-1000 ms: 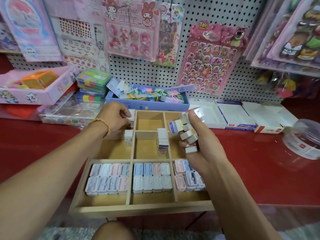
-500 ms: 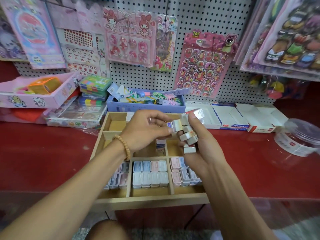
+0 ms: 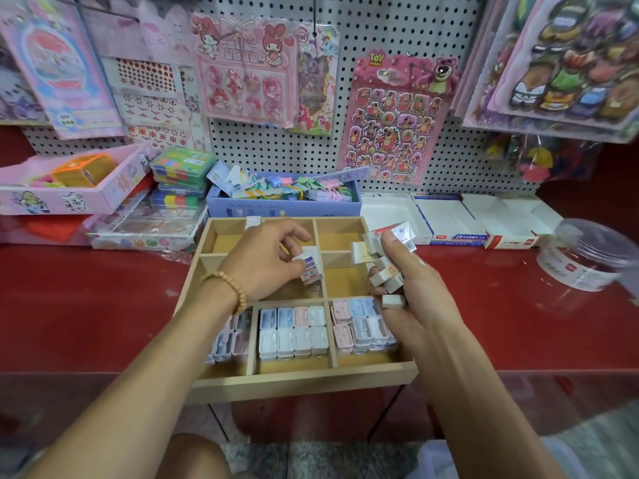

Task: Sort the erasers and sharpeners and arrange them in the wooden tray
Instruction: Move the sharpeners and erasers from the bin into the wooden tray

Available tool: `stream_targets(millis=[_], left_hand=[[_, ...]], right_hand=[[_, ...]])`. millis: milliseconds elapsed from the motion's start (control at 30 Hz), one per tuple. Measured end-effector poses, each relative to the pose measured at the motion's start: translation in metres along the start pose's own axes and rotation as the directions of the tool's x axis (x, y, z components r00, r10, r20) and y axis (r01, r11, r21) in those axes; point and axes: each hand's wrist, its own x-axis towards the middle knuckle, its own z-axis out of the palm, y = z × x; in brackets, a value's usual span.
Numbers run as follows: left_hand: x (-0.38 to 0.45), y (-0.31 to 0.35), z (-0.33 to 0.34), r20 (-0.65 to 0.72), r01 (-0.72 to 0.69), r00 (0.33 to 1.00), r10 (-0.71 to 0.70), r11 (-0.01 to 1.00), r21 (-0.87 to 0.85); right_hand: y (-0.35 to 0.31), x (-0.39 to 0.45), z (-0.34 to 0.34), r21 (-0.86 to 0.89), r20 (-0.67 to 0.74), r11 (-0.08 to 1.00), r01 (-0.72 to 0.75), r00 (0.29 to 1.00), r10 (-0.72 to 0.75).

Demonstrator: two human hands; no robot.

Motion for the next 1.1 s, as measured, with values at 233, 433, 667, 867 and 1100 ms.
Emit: stream_targets(millis=[233, 433, 667, 867, 1100], left_hand=[[-0.002, 0.000, 0.023, 0.003, -0.092, 0.995, 0.096, 0.939, 0.331], [-0.003, -0.011, 0.036, -0.049, -0.081, 0.994, 0.100, 0.949, 0.306], [-0.004, -0.008, 0.030, 0.001, -0.080, 0.996, 0.085, 0.930, 0.359], [-0.015, 0.043, 0.038, -0.053, -0.072, 0.997, 0.058, 0.948, -0.309], [-0.007, 0.062, 0.051, 0.088, 0.049, 0.996, 0.002, 0.816, -0.575]], right_hand=[[-0.002, -0.004, -0.013, -0.026, -0.040, 1.000, -0.004, 0.999, 0.003], [-0.009, -0.008, -0.023, -0.056, -0.034, 0.998, -0.013, 0.999, 0.011], [-0.007, -0.013, -0.030, -0.054, -0.034, 0.998, -0.036, 0.999, 0.035], [-0.007, -0.016, -0.027, -0.058, -0.027, 0.998, 0.020, 0.999, -0.022], [-0.011, -0.015, -0.030, -0.076, 0.017, 0.993, 0.088, 0.996, -0.086]])
